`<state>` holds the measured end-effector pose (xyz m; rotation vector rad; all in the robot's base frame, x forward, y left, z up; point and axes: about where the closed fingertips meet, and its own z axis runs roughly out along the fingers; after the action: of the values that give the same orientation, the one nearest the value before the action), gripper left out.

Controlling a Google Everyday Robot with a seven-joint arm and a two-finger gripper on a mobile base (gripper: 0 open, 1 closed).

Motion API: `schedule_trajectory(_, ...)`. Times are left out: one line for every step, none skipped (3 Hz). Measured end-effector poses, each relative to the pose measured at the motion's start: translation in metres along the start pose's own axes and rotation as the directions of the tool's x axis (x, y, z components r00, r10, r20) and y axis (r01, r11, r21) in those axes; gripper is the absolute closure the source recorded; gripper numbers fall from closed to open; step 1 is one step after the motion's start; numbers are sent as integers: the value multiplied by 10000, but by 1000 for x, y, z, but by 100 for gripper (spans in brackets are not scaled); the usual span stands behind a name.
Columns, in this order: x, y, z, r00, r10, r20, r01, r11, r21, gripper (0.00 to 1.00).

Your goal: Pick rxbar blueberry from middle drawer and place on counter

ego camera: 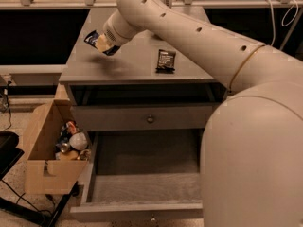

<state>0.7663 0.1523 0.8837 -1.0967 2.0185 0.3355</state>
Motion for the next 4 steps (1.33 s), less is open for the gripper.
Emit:
schedule_trajectory(1,1,2,10000,-6,-18,5,10000,-26,28)
schedule_trajectory(1,3,4,10000,-12,-40,12,10000,-58,5)
schedule_trajectory(2,4,5,10000,-15,-52,15,10000,-76,0)
schedule_trajectory(2,4,5,10000,-15,-52,15,10000,-76,0)
